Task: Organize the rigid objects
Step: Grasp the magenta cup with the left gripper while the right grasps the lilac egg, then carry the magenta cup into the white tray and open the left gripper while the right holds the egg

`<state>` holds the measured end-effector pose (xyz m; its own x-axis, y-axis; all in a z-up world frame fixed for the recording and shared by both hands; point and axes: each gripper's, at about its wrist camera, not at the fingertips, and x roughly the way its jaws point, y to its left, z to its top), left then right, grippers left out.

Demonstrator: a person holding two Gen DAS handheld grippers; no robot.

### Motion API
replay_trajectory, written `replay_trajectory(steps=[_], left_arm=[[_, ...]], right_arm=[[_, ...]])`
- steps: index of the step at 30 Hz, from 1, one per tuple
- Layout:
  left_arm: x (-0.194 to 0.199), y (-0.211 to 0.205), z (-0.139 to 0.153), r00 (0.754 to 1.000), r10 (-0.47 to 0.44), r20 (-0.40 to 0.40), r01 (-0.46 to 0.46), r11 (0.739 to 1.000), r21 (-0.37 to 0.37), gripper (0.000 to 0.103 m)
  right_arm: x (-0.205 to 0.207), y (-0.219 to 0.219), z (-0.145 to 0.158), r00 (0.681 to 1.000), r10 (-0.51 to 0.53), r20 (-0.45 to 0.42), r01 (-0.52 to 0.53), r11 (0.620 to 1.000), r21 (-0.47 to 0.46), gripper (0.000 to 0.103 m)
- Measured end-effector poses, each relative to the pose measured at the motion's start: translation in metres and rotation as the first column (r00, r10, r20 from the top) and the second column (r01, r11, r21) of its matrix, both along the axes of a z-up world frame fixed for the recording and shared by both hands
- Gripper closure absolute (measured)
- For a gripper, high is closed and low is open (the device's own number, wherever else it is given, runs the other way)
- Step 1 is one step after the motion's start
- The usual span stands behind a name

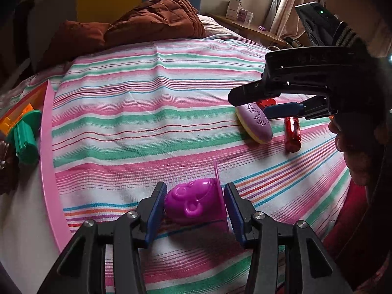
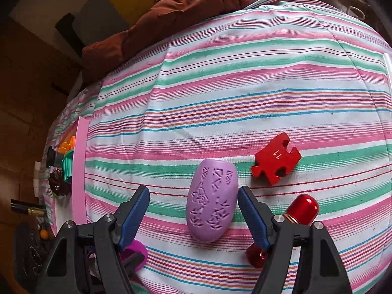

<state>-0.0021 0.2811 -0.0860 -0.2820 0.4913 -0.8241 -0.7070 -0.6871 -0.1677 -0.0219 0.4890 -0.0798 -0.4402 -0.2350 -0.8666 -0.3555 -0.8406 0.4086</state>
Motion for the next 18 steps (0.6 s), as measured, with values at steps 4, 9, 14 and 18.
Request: replay_trajectory(steps=[4, 9, 14, 18], left_arm=[[0.000, -0.001, 0.000, 1.000, 0.001, 0.002, -0.001, 1.000, 0.007, 0.054], [0.000, 0.000, 0.000, 1.000, -0.003, 0.004, 0.003, 1.000, 0.011, 0.054], [0.002, -0.003, 0.001, 1.000, -0.002, 0.004, 0.002, 1.000, 0.010, 0.053], [0.000, 0.004, -0.001, 1.000, -0.003, -0.007, 0.003, 1.000, -0.004, 0.052]], right_arm=[[-0.002, -0.001, 0.000, 1.000, -0.001, 0.003, 0.000, 1.000, 0.025, 0.027], [-0.011, -0.012, -0.008, 0.997, 0.041, 0.061, -0.048, 0.992, 0.117, 0.035], [-0.015, -0.027, -0.013, 0.990, 0.079, 0.115, -0.106, 0.961, 0.256, 0.060], [-0.015, -0.023, -0.017, 0.990, 0.075, 0.122, -0.102, 0.966, 0.238, 0.059]])
